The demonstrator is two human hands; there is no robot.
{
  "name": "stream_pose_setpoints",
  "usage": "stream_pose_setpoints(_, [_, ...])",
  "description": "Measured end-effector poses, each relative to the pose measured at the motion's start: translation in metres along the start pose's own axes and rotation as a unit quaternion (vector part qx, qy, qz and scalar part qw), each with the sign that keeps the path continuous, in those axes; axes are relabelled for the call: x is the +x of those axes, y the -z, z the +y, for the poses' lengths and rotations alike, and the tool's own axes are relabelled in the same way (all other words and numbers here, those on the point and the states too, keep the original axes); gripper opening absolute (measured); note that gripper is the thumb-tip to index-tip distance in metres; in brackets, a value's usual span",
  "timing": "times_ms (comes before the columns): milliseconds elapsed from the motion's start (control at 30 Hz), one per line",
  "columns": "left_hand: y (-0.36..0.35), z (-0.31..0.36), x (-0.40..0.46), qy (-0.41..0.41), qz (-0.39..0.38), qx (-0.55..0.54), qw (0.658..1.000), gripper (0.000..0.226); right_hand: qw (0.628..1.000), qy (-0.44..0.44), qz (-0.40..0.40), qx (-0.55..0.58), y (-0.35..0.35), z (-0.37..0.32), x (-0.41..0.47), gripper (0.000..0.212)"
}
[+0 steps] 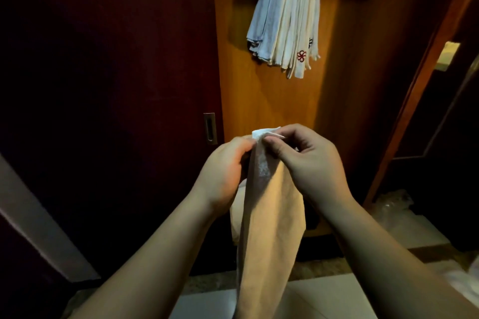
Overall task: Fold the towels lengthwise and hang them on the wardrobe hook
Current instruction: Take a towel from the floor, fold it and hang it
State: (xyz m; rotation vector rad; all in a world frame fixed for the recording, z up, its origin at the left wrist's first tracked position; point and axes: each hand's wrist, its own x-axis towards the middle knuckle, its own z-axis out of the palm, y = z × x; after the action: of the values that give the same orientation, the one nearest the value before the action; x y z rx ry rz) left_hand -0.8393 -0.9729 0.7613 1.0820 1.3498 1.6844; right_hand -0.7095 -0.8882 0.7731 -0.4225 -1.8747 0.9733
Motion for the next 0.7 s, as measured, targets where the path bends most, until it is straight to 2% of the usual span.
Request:
stream_pose_setpoints(100, [0.002,0.006,-0.003,-0.018,-0.034,0.026,0.999,0.039,1.000,-0.017,0.003,0.001,0.000,-0.004,0.001,0.005])
stream_pose_setpoints(200, [-0.002,0.009,-0.005,-0.068,-0.037,0.133,0.988,0.032,0.999,-0.046,-0.015,0.001,0.002,-0.007,0.003,0.003])
stream_pose_setpoints(333, [-0.001,0.005,-0.007,-0.066,-0.032,0.212,0.975,0.034,0.995,-0.086,-0.045,-0.039,0.008,-0.006,0.005,0.010])
stream_pose_setpoints(467, [-0.004,0.000,-0.006,-0.090,-0.010,0.306,0.948,0.025,0.983,-0.124,-0.083,-0.103,0.011,-0.006,0.008,0.015])
stream_pose_setpoints(567, [-0.007,-0.007,-0.006,-0.097,0.007,0.315,0.944,0.021,0.976,-0.126,-0.116,-0.132,0.012,-0.004,0.008,0.016])
stream_pose_setpoints(700, [0.004,-0.018,-0.006,-0.038,0.026,0.220,0.975,0.020,0.955,-0.174,-0.214,-0.110,0.022,0.006,0.011,0.016])
